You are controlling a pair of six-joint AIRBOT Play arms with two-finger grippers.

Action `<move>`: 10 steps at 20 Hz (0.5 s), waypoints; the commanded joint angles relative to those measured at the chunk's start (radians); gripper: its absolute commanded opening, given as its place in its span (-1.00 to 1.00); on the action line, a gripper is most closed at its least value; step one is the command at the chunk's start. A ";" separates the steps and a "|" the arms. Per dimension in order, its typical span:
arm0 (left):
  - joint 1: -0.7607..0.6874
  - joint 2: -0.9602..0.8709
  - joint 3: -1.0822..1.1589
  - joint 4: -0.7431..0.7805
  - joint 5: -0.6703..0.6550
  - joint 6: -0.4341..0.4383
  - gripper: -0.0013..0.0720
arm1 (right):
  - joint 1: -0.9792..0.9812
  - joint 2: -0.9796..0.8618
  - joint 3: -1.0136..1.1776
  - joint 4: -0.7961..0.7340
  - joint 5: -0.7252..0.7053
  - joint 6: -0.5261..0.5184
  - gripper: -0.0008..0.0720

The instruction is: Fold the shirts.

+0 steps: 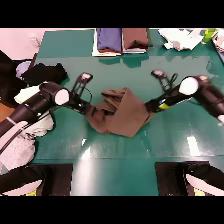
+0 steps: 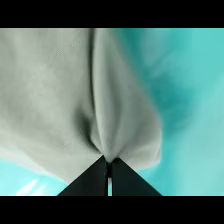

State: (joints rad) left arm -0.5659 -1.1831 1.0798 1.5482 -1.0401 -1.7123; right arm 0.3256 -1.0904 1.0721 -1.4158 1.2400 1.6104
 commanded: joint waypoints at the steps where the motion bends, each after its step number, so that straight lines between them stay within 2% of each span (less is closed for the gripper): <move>1: 0.001 0.066 0.114 0.184 -0.018 -0.042 -0.89 | 0.001 0.130 0.154 -0.304 0.103 0.013 -0.94; 4: 0.001 0.125 0.270 0.212 -0.014 -0.041 -0.89 | 0.001 0.220 0.282 -0.396 0.133 0.012 -0.94; 8: 0.000 0.197 0.499 0.248 -0.007 -0.034 -0.89 | 0.001 0.298 0.443 -0.420 0.113 0.012 -0.94; 10: 0.000 0.224 0.544 0.247 0.009 -0.042 -0.89 | 0.002 0.324 0.472 -0.408 0.107 0.013 -0.94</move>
State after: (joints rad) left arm -0.5659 -1.0012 1.5211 1.7699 -1.0477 -1.7489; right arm 0.3267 -0.8131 1.4696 -1.7954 1.3506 1.6218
